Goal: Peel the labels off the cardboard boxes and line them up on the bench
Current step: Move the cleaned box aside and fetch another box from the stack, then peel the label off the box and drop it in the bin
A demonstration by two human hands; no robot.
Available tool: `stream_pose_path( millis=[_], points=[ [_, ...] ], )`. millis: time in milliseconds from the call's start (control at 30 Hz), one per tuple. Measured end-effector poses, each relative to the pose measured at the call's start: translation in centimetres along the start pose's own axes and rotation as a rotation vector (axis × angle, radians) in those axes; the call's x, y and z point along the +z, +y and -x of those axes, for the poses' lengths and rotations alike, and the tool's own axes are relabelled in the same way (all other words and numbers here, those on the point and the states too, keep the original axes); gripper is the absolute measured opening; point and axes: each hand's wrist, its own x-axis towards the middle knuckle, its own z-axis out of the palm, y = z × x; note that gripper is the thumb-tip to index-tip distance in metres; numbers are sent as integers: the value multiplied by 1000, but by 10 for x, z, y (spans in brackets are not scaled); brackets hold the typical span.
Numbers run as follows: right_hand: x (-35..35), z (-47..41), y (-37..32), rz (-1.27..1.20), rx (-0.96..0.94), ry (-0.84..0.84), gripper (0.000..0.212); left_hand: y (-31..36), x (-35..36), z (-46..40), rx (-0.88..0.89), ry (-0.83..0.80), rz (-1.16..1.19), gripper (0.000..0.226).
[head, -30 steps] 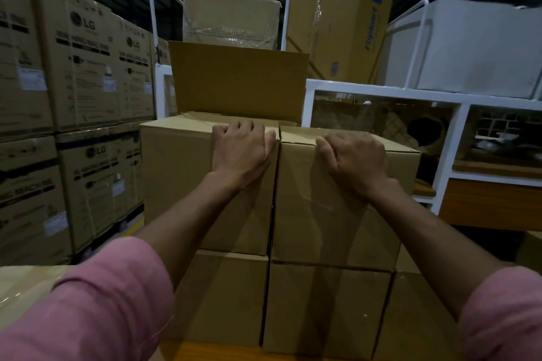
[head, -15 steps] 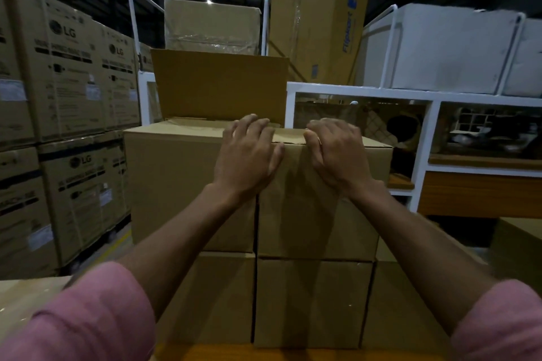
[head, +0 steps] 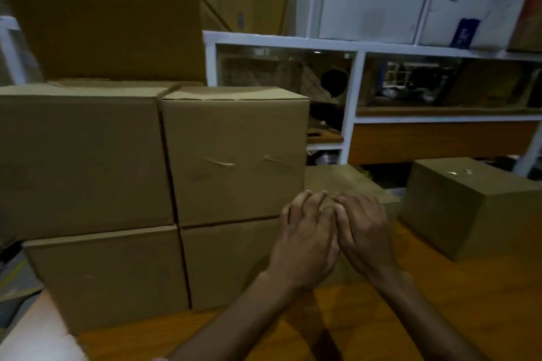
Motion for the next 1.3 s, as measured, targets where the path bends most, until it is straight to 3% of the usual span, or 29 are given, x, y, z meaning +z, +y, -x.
stream_pose_path(
  millis=[367,600,733,833,933,1033,1300],
  points=[
    [-45,33,178,146,143,-69,32,116,115,-84,99,-215,29,64],
    [-62,14,313,247,263,-185,48,172,194,-168,217,-385,43,67],
    [-64,-4,384,341,349,-299,58,199,239,-216,184,-422,53,73],
    [-67,-15,430,419,348,-355,54,214,275,-244,160,-475,36,73],
    [-66,-25,474,440,422,-423,74,224,307,-265,129,-518,51,75],
    [-59,-24,502,380,478,-494,93,230,331,-275,97,-560,103,81],
    [-58,-19,500,354,429,-393,75,244,360,-290,21,-746,306,105]
  ],
)
